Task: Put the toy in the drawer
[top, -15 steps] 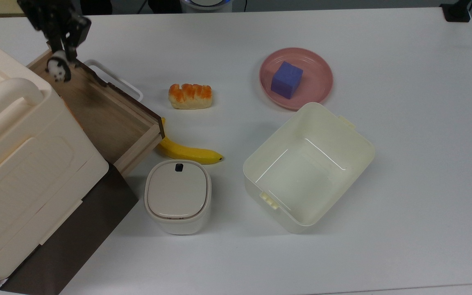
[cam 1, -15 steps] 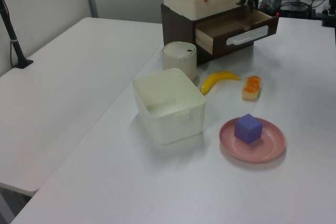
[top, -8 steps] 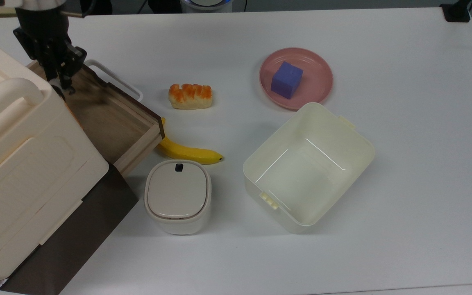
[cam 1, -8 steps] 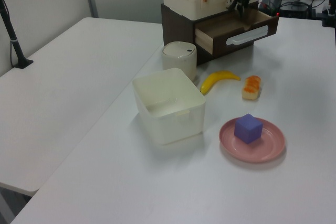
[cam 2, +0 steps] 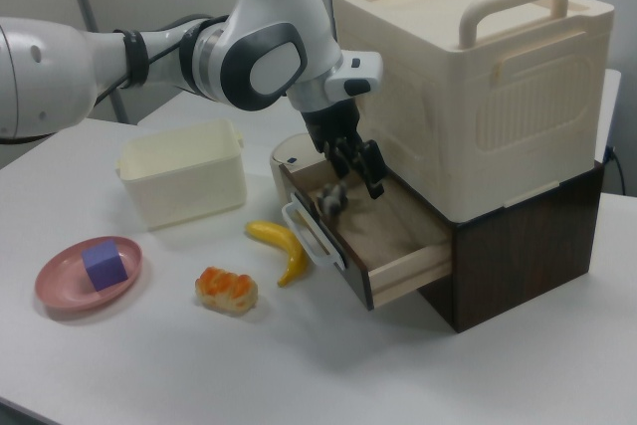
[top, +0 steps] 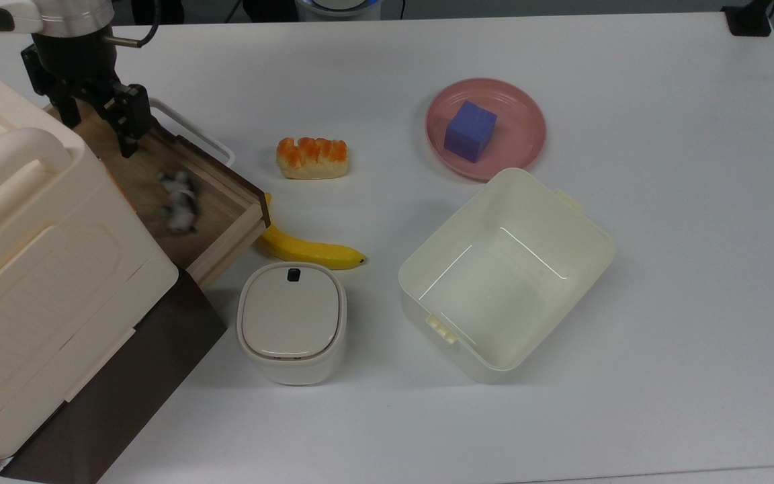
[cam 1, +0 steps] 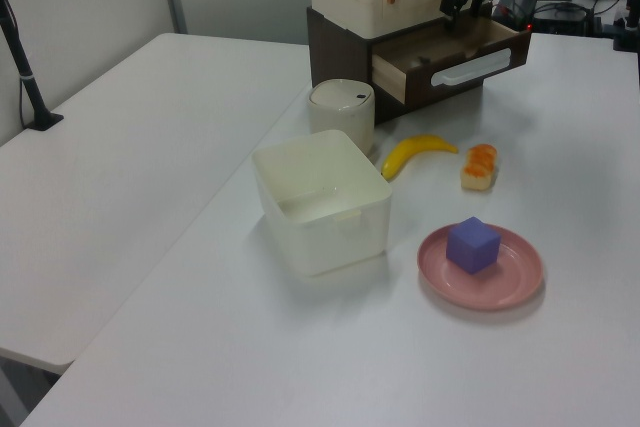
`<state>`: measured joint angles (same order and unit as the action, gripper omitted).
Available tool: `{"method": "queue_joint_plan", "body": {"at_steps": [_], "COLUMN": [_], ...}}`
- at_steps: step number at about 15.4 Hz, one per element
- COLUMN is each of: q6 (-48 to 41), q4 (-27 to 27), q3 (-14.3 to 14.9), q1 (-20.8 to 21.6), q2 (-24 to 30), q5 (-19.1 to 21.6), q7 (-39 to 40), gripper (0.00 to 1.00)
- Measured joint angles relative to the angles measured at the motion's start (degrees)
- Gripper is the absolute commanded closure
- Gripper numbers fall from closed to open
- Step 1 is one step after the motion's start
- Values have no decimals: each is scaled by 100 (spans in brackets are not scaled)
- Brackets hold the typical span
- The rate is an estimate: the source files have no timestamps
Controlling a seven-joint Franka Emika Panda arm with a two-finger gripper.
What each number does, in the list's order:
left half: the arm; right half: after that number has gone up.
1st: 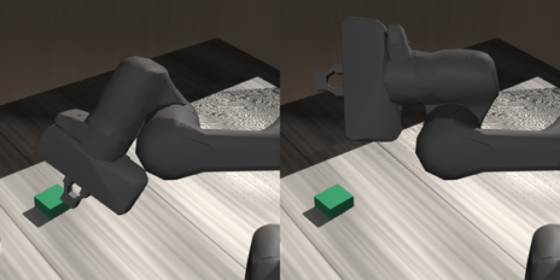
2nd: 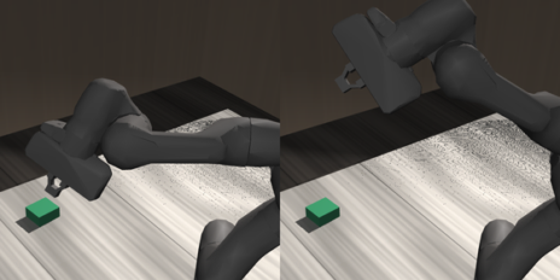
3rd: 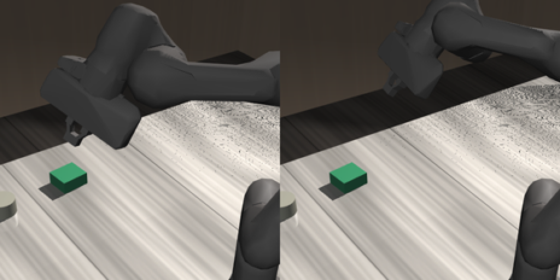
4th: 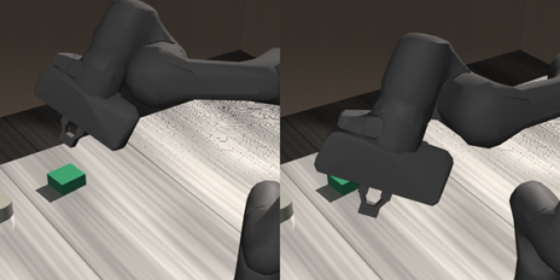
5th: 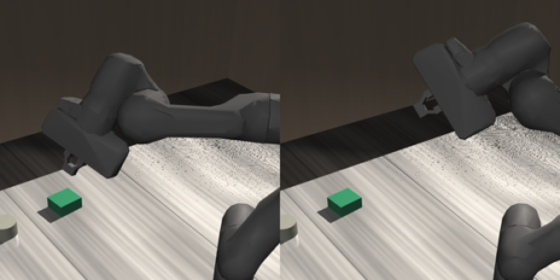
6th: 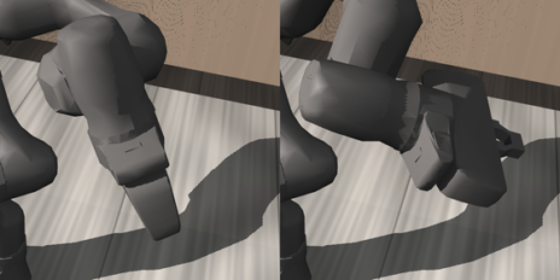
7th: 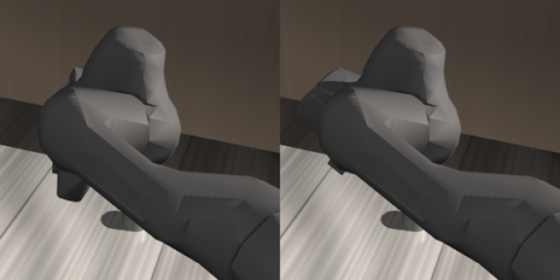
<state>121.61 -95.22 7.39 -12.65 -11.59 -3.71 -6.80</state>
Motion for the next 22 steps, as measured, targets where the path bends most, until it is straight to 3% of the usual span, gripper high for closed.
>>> {"method": "queue_joint_plan", "body": {"at_steps": [5, 10, 17, 20, 22], "q6": [-213, -1893, -3039, -3041, -2951], "q4": [57, 204, 208, 206, 204], "q3": [5, -11, -456, -343, -57], "q1": [-1, 10, 230, 625, 989], "q2": [97, 743, 1416, 1429, 1427], "q5": [0, 9, 14, 14, 14], "q7": [-9, -10, -34, -234, -282], "gripper": [0, 0, 0, 0, 0]}}
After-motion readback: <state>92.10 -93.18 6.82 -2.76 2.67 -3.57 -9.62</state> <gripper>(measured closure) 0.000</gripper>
